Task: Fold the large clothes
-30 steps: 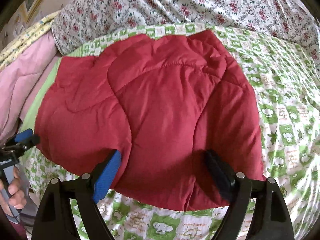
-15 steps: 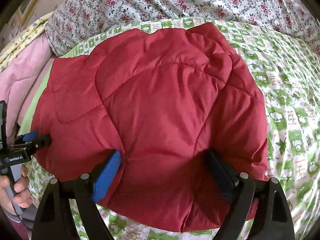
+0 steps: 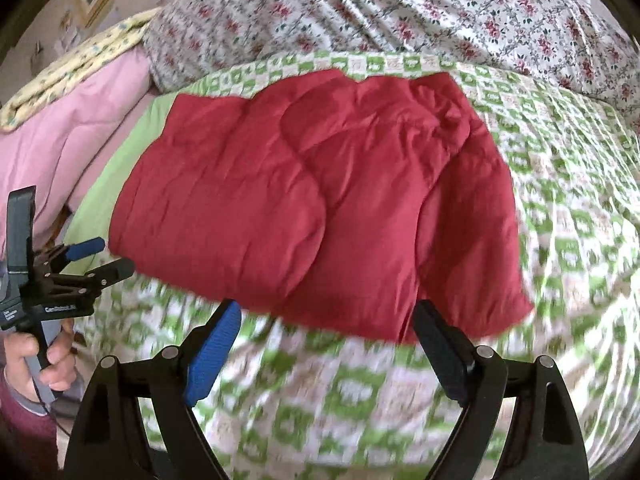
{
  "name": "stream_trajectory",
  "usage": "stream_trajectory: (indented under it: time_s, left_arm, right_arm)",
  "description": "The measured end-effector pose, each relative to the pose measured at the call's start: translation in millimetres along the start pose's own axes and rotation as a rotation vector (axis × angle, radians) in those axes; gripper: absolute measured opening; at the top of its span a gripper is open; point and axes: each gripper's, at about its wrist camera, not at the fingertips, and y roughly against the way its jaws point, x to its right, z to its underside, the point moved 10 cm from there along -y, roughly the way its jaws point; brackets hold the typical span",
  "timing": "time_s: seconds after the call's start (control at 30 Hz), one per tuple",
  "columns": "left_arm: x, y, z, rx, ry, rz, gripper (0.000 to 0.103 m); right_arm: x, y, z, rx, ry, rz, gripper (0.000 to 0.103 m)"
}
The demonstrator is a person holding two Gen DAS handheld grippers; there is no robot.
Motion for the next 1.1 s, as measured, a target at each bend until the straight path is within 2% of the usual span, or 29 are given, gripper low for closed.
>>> stream_trajectory:
  time_s: [0.13,0.33,0.43,0.5,0.7,0.9,1.1]
  left_arm:
    - [4,8,26,-0.017,-0.058,-0.058,0.103]
    - [9,34,24,0.011,-0.119,-0.101,0.103]
    - [10,52,11,0.055,-0.121,-0.102,0.103]
    - [11,63,2,0.078,-0.115,-0.101,0.103]
    - [10,78,-18,0.119,-0.037,-0.092,0.103]
    - [17,65,-23,0.099,-0.006,-0.108,0.103]
    - [19,45,-20,0.041,-0.008,-0.135,0.103]
  right_arm:
    - [-10,6,29,-0.042,0.036,0.015,0.089]
    - [-25,23,52,-0.074,0.105,0.027,0.090]
    - [-29,40,45,-0.053,0.128,0.031,0.093]
    - [-32,51,38,-0.031,0.143,0.050,0.100]
    - [-41,68,13,0.023,0.161,0.084,0.102]
    - [-41,41,6,0.007,0.129,0.093,0.102]
    - [-40,12,4,-0.044,0.119,0.101,0.102]
